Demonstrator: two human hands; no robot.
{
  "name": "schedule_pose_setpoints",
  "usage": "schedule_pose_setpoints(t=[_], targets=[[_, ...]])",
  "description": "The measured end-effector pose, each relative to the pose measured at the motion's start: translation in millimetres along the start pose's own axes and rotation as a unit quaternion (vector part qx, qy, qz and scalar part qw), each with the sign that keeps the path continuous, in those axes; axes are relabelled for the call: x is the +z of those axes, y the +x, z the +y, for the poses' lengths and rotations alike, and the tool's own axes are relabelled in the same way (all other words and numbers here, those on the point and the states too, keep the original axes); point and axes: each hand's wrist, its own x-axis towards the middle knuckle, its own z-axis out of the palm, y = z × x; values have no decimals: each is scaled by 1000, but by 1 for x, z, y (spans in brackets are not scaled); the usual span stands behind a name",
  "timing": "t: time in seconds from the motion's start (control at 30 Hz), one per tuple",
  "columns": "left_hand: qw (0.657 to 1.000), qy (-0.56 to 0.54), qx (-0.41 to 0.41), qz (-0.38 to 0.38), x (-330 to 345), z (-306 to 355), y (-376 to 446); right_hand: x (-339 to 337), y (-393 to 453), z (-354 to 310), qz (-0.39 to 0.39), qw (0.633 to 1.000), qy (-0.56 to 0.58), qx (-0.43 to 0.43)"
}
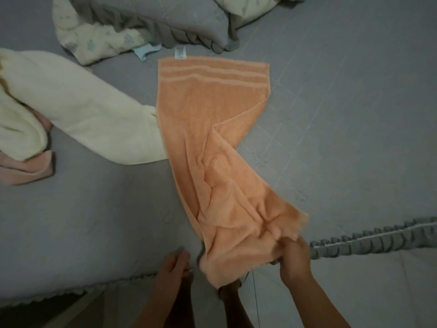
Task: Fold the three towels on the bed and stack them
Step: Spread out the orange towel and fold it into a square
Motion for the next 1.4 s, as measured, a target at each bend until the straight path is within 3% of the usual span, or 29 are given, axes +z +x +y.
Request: schedule_pose_setpoints(t=[0.07,0.13,0.2,0.27,0.37,0.43,0.53,0.7,0.77,0.83,0.97,1.1,1.27,1.4], targets=[[999,10,22,-37,9,1,-4,-27,7,18,48,991,57,114],[995,62,42,-70,20,1,-8,-49,9,39,48,973,30,222],[993,82,45,-70,31,4,-12,-59,3,55,30,961,-27,272],[996,63,51,-35,38,10,-14,-58,-3,59,76,961,-124,237],[996,9,82,30,41,25,-13,-47,-6,37,143,944,-297,3],[993,37,104,30,38,30,-5,-29,-6,10,96,910,-372,-156],[995,7,85,45,31,28,3,8,4,-33,29,879,-392,-269],[988,-37,38,142,14,5,1,31,39,-62,-43,845,-485,-222],[984,-24,21,178,1,-12,0,14,40,-49,-46,854,-483,-189],[985,-12,-6,174,-12,-26,-2,-17,39,-26,-36,866,-476,-148],[991,83,-3,107,-22,-26,1,-68,36,4,-103,841,-526,-69],[993,49,8,105,-20,12,16,-53,44,-11,-111,841,-523,-88],[989,27,76,121,-20,87,43,-5,52,-64,-114,863,-459,-179],[983,-16,105,148,-25,135,72,26,66,-98,-86,903,-383,-174]])
